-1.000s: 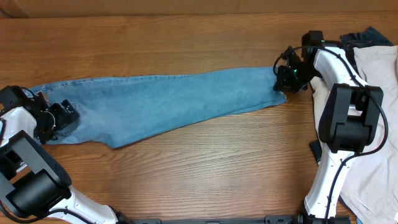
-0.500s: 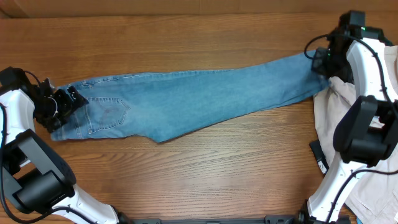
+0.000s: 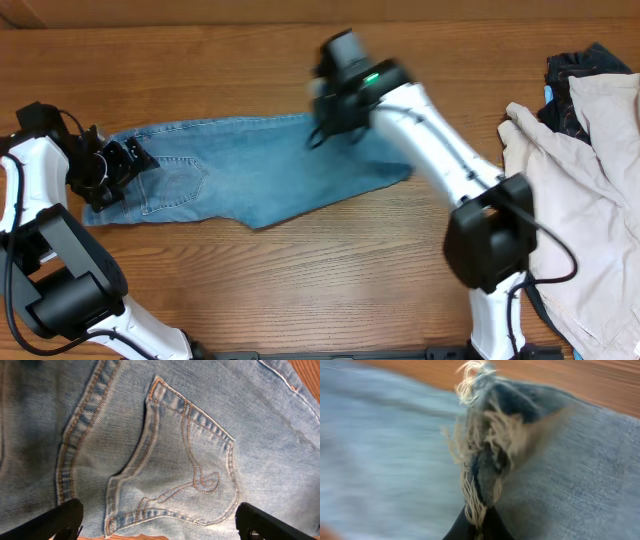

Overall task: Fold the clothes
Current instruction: 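Carry the hems leftward with the right gripper, folding legs toward the waist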

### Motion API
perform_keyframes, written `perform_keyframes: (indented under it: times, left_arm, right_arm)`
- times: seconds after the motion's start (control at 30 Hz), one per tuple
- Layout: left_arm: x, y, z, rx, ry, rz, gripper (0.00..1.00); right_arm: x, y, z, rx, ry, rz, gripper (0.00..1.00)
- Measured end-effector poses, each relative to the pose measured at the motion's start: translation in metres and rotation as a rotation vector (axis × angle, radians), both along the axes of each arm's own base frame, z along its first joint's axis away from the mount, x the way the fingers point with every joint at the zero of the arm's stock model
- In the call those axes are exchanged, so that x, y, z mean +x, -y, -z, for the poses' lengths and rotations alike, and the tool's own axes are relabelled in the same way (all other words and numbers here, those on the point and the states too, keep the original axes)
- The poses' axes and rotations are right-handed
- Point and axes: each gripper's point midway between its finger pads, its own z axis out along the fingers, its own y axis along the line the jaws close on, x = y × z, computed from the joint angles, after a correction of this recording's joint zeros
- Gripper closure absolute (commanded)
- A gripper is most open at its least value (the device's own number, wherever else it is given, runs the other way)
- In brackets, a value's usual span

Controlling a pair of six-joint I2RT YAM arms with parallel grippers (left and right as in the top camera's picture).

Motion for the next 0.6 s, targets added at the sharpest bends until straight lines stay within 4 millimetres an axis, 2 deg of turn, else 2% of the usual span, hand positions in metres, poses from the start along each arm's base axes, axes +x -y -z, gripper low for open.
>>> perform_keyframes:
  times: [0.07, 0.2, 0.3, 0.47, 0.5, 0.53, 0.57, 0.6]
  left_arm:
    - [0.000, 0.002, 0.000, -0.004, -0.003, 0.003, 0.00]
    - [0.000, 0.003, 0.000, -0.005, -0.003, 0.002, 0.00]
    - [0.000, 0.003, 0.000, -0.005, -0.003, 0.001, 0.00]
    - [0.000, 0.003, 0.000, -0.004, -0.002, 0.001, 0.00]
    - [0.000, 0.003, 0.000, -0.004, -0.002, 0.001, 0.00]
    - [0.000, 0.003, 0.000, -0.004, -0.002, 0.001, 0.00]
    - [0.000, 0.003, 0.000, -0.004, -0.002, 0.001, 0.00]
    - [0.000, 0.003, 0.000, -0.004, -0.002, 0.001, 0.00]
  right_arm:
    - [-0.013, -0.034, -0.001, 0.031, 0.017, -0.051, 0.96]
    - [-0.027, -0.081, 0.011, 0.075, 0.034, -0.110, 0.96]
    - [-0.037, -0.101, 0.028, 0.083, 0.012, -0.138, 0.96]
    - [-0.048, -0.116, 0.047, 0.079, -0.012, -0.158, 0.96]
    - [-0.049, -0.118, 0.047, 0.081, -0.013, -0.158, 0.90]
    - [-0.050, -0.120, 0.047, 0.086, -0.015, -0.158, 0.75]
    - [-0.050, -0.120, 0.047, 0.089, -0.017, -0.158, 0.64]
    - [-0.050, -0.122, 0.046, 0.096, -0.017, -0.159, 0.59]
